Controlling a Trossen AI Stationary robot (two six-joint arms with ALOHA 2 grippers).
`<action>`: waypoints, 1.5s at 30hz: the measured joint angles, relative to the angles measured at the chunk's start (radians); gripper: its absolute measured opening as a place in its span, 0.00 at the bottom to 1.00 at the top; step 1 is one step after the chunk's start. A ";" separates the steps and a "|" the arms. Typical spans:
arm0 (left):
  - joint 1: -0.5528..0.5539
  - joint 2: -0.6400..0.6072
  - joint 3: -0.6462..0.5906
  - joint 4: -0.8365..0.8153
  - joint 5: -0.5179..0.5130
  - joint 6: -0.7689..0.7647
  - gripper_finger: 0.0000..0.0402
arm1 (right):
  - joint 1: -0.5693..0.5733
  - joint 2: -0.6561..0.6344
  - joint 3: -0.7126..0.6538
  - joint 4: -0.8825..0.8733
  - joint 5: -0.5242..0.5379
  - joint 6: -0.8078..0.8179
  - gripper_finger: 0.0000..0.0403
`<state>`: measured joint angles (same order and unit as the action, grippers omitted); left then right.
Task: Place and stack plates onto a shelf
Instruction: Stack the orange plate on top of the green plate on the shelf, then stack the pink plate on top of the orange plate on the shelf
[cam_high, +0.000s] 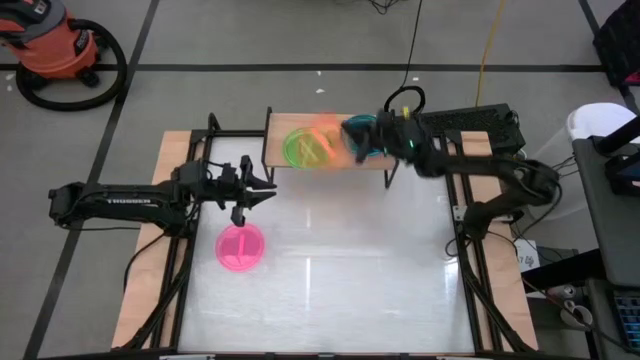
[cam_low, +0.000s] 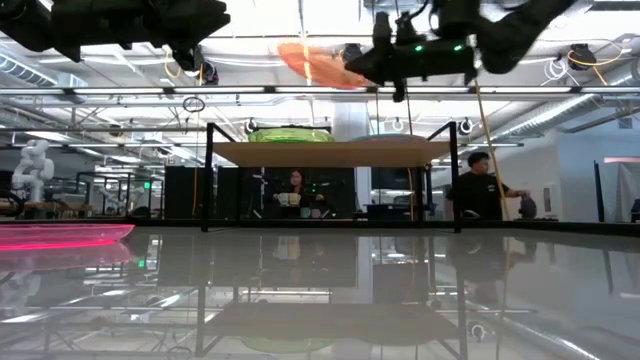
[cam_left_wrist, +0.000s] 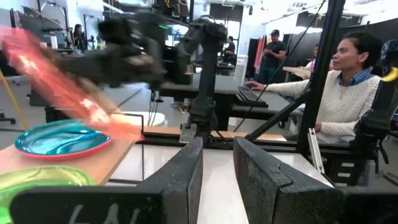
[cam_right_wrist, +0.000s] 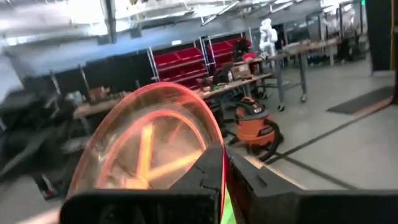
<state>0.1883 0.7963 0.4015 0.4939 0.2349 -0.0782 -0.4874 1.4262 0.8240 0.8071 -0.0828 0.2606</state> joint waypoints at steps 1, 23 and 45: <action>0.000 0.000 0.000 0.000 0.000 0.002 0.24 | -0.034 0.027 0.042 -0.016 -0.048 0.037 0.00; 0.000 0.002 0.000 -0.005 -0.001 0.004 0.24 | -0.118 0.342 0.344 -0.313 -0.157 -0.011 0.02; -0.131 0.002 0.094 -0.643 -0.330 0.000 0.24 | 0.117 -0.067 0.182 -0.512 -0.164 -0.221 0.35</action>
<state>0.0572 0.7986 0.4958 -0.1492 -0.0949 -0.0779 -0.3700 1.3591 1.0060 0.2947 -0.2464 0.0396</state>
